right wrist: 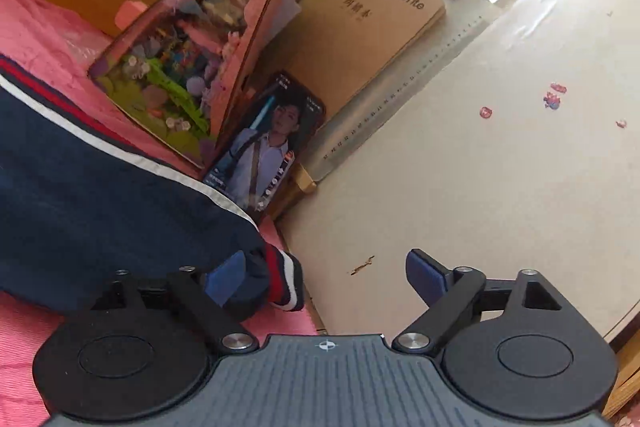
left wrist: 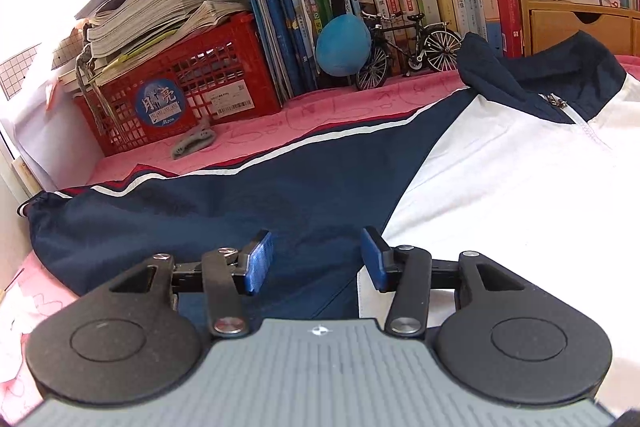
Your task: Fold clothes
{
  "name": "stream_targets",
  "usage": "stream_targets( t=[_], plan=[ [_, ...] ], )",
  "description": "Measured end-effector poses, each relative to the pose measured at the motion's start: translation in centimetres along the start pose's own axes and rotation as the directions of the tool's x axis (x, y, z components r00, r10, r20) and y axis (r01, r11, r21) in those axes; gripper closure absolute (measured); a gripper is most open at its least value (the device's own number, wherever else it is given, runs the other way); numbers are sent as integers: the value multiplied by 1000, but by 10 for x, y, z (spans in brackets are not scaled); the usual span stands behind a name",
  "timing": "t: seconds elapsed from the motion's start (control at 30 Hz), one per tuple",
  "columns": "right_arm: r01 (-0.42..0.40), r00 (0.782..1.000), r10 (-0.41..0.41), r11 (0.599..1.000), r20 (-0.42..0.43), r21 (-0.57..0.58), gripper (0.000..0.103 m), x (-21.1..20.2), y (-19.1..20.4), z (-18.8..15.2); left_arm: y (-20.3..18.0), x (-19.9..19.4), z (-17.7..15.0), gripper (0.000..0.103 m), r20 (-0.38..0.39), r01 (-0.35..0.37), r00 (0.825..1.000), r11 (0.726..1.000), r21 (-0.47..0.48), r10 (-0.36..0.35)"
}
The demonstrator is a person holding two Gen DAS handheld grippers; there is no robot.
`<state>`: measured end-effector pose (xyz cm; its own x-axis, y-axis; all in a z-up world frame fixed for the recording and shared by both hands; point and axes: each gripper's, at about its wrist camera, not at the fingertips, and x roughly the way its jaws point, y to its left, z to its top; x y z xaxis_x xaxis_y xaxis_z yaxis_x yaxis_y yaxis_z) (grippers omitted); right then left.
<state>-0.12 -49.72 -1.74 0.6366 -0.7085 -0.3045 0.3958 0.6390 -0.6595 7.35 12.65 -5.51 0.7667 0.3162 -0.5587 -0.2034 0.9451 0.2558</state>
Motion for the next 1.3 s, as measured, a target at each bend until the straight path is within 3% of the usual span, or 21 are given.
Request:
stream_targets(
  t=[0.07,0.13,0.17,0.2,0.3,0.37,0.47,0.63,0.7,0.8,0.87,0.93,1.0,1.07,1.1,1.13,1.2,1.27,1.3],
  plan=[
    [-112,992,106,991,70,80,11,-39,-10,-4,6,-5,0,52,-3,23,1000,1000,-17,-23],
    [-246,962,227,961,150,125,7,-78,-18,-10,15,-22,-3,52,8,55,998,997,-53,-55],
    [-322,936,294,936,193,138,7,-97,-21,-13,21,-39,-7,52,29,97,995,992,-74,-95],
    [-417,895,375,896,241,151,6,-121,-22,-18,28,-56,-12,50,54,143,989,985,-94,-138],
    [-579,808,548,806,218,123,4,-161,-6,-36,44,-115,-34,42,109,278,958,954,-115,-266],
    [-675,734,650,730,196,105,4,-187,5,-48,57,-155,-55,38,122,369,927,921,-124,-355],
    [-799,600,784,595,159,84,5,-226,21,-67,69,-196,-88,35,99,456,890,876,-154,-446],
    [-944,330,940,325,90,66,7,-292,48,-97,74,-229,-148,33,-38,496,854,835,-241,-518],
    [-960,277,960,276,29,47,7,-300,63,-104,71,-230,-163,33,-85,515,830,815,-264,-552],
    [-971,226,974,225,0,77,7,-298,76,-108,66,-224,-181,30,-108,554,786,772,-312,-608],
    [-976,153,988,153,-10,153,7,-285,84,-109,61,-215,-190,27,-115,577,757,740,-345,-644],
    [-970,103,994,107,-30,217,7,-272,95,-107,54,-204,-194,27,-126,593,734,720,-360,-667],
    [-963,59,998,64,-29,263,9,-263,105,-108,46,-196,-198,27,-115,608,723,706,-363,-681],
    [-942,2,1000,8,-18,335,22,-256,115,-109,41,-187,-201,28,-102,609,721,697,-380,-686],
    [-931,-15,1000,-6,-24,364,35,-255,119,-111,40,-184,-203,39,-99,603,717,685,-409,-690],
    [-920,-32,999,-17,-32,392,48,-253,122,-112,40,-180,-204,61,-95,596,713,672,-439,-694],
    [-885,-143,990,-122,-14,449,65,-256,117,-117,43,-188,-200,79,-91,600,712,671,-435,-696],
    [-835,-255,967,-226,12,501,73,-258,112,-121,54,-210,-194,82,-63,641,693,654,-400,-718],
    [-820,-276,961,-242,12,519,76,-259,110,-125,63,-221,-192,83,-36,665,680,638,-389,-732]
  ],
)
